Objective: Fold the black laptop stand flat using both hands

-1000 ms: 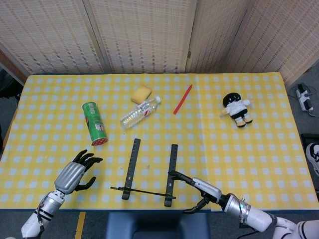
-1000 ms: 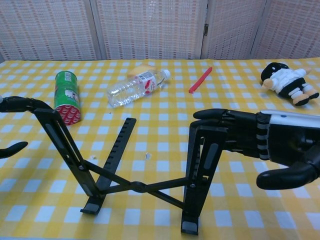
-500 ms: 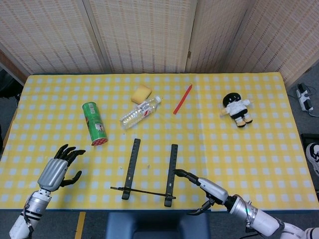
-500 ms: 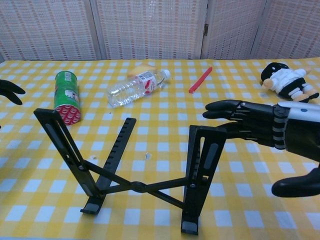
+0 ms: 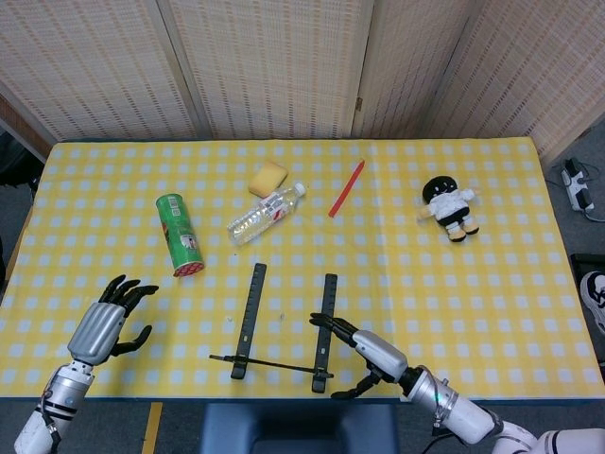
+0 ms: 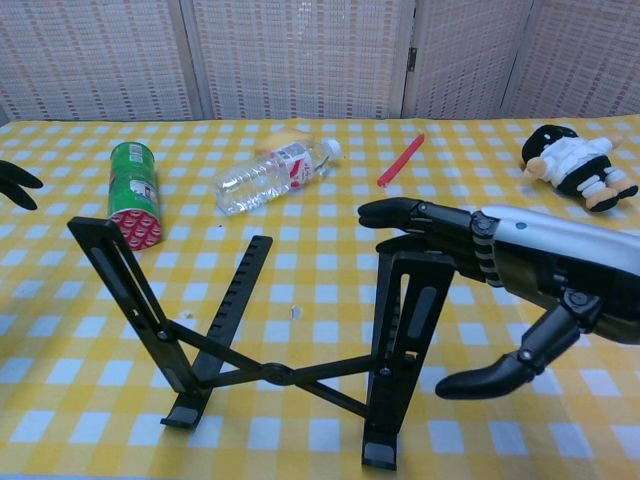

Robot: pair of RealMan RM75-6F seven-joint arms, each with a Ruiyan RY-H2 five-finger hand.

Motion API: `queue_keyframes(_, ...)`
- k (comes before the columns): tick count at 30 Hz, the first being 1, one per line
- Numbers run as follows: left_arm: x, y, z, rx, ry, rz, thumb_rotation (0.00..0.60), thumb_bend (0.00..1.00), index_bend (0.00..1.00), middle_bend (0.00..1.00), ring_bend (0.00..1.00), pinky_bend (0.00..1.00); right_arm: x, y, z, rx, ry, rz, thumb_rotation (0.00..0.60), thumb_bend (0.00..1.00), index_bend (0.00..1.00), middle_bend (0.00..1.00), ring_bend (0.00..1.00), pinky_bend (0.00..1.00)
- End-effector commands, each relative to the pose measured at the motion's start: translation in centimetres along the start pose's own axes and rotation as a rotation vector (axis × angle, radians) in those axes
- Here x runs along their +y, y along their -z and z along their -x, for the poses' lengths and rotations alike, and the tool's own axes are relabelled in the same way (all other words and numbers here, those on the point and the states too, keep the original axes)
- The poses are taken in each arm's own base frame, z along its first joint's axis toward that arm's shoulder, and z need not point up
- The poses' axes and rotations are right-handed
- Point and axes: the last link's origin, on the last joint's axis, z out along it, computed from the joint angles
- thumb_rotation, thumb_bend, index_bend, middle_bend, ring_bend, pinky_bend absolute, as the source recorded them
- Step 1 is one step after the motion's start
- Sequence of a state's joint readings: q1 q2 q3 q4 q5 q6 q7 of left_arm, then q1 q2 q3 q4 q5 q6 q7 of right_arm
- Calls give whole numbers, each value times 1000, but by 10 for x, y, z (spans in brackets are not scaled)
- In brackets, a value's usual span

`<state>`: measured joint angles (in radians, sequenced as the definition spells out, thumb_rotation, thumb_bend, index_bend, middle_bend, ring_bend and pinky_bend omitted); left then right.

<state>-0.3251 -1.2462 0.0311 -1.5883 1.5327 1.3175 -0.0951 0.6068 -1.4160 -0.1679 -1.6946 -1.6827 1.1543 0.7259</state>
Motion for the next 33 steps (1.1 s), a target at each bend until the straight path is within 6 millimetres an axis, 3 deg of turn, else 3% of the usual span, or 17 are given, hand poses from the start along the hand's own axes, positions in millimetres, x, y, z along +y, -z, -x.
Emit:
queue_keyframes(1, 0, 0, 0, -1, 1, -1, 600, 440, 214, 284, 142, 1, 2, -15, 0, 64, -12, 16, 600, 0, 0, 9, 57, 0)
queue_keyframes(9, -2, 1, 1, -6, 0, -4, 600, 441, 215, 284, 142, 1, 9, -22, -6, 109, -4, 48, 600, 0, 0, 9, 55, 0)
queue_keyframes(19, -2, 0, 0, -4, -1, 3, 600, 440, 216, 284, 142, 1, 25, 2, -41, 289, -46, 141, 600, 0, 0, 1, 52, 0)
queue_keyframes(26, -2, -3, -5, 3, -16, 14, 600, 440, 226, 284, 142, 1, 9, 42, -81, 502, -28, 50, 600, 0, 0, 0, 35, 0)
queue_keyframes(33, 9, -26, -11, -15, -124, 103, 600, 434, 259, 284, 147, 9, -13, 56, -74, 439, 186, -19, 600, 0, 0, 13, 46, 0)
